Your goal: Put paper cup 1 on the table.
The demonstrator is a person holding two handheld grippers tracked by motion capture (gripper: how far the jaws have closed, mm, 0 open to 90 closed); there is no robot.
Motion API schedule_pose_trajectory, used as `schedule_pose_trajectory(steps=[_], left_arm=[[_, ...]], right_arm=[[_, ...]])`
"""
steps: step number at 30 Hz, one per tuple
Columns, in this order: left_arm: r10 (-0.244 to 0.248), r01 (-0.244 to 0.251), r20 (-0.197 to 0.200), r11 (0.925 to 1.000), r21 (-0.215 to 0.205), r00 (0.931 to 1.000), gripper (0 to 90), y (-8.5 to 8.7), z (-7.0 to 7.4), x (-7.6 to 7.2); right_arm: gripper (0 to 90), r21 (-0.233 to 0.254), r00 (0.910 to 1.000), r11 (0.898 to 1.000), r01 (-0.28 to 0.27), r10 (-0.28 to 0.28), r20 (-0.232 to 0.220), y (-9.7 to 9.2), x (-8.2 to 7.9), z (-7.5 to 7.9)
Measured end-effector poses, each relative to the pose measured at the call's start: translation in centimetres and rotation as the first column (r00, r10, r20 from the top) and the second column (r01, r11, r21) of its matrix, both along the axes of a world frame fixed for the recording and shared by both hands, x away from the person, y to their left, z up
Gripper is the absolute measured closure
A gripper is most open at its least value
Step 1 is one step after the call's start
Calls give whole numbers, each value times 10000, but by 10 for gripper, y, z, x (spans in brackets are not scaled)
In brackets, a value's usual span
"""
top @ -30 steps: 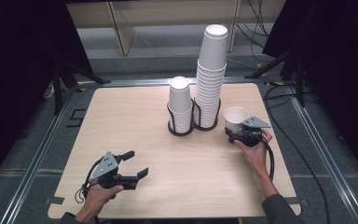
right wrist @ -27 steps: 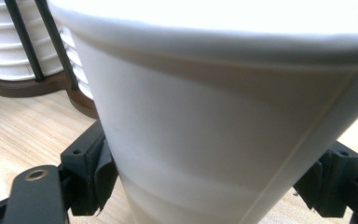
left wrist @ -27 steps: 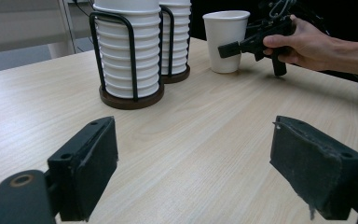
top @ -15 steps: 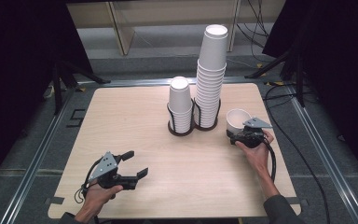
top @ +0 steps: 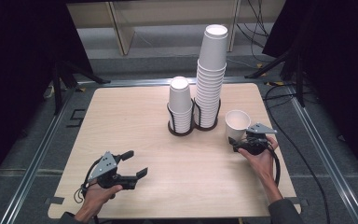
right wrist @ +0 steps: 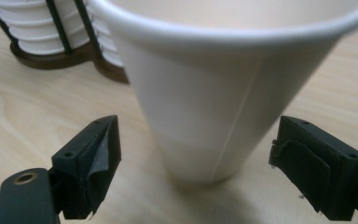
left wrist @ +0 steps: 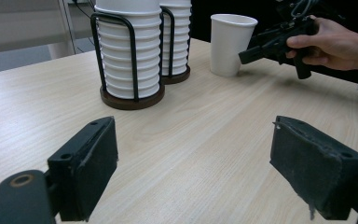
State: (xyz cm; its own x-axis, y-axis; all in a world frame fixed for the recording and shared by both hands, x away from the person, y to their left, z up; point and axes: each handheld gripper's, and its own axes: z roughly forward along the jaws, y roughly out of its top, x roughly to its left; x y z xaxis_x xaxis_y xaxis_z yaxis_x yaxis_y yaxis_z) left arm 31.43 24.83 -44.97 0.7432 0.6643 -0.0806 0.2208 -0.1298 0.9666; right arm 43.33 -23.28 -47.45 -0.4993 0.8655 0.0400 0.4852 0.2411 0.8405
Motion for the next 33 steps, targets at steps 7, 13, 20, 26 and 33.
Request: schedule_pose_trajectory(steps=[7, 13, 20, 26, 33], left_arm=[[5, -5, 20, 10000, 35, 10000, 145, 1, 0, 1], [95, -92, -129, 9996, 254, 9999, 146, 1, 1, 0], [68, -68, -58, 10000, 45, 10000, 145, 1, -1, 2], [23, -22, -63, 10000, 45, 10000, 146, 1, -1, 2], [51, -49, -137, 9999, 103, 9999, 145, 1, -1, 2]], right_arm=[[157, 4, 9994, 9995, 311, -311, 170, -6, -23, 8], [164, -9, 9998, 9999, 141, -140, 156, 1, -38, 20], [179, 145, 9991, 9998, -152, 146, 391, 10, -57, 45], [180, 440, 9967, 9978, -498, 469, 657, 17, -61, 62], [168, 593, 9916, 9949, -812, 746, 1061, 28, -59, 82]])
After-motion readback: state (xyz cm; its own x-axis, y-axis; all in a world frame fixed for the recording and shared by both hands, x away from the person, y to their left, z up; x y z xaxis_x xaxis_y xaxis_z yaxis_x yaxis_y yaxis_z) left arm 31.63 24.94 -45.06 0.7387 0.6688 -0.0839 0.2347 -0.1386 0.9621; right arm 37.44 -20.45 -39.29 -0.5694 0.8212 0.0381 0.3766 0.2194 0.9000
